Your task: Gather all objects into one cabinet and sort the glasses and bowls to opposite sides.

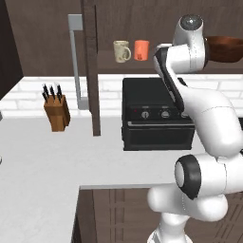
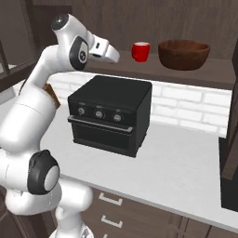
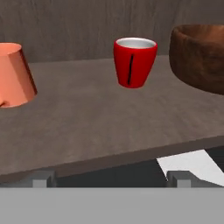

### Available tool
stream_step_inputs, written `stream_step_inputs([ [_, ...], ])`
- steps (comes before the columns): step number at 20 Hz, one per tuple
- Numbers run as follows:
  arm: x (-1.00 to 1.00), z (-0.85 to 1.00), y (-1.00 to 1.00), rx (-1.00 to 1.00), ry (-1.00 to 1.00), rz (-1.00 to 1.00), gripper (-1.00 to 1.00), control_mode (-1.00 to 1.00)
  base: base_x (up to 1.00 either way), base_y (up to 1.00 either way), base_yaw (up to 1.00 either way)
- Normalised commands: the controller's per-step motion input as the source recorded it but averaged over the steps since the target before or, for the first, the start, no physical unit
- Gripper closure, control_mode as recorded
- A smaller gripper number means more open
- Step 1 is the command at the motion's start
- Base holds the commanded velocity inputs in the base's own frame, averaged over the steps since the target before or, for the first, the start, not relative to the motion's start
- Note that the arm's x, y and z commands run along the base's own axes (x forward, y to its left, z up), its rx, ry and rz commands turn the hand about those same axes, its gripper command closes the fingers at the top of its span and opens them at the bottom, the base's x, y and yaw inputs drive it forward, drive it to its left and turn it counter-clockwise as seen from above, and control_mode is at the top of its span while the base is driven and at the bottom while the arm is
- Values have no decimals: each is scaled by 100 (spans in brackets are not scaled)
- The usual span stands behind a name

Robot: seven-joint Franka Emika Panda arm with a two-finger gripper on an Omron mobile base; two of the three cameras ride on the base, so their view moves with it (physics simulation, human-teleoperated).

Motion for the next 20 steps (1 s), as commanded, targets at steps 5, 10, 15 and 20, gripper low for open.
stream_step_inputs([
  [5,42,22,-42,6,16,-28,-100,-100,0,0,0],
  [10,21,-1,-28,5,1,-9,-100,-100,0,0,0],
  [15,25,-11,-19,1,-6,-1,-100,-100,0,0,0],
  [20,22,-18,-13,0,-15,0,-100,-100,0,0,0],
])
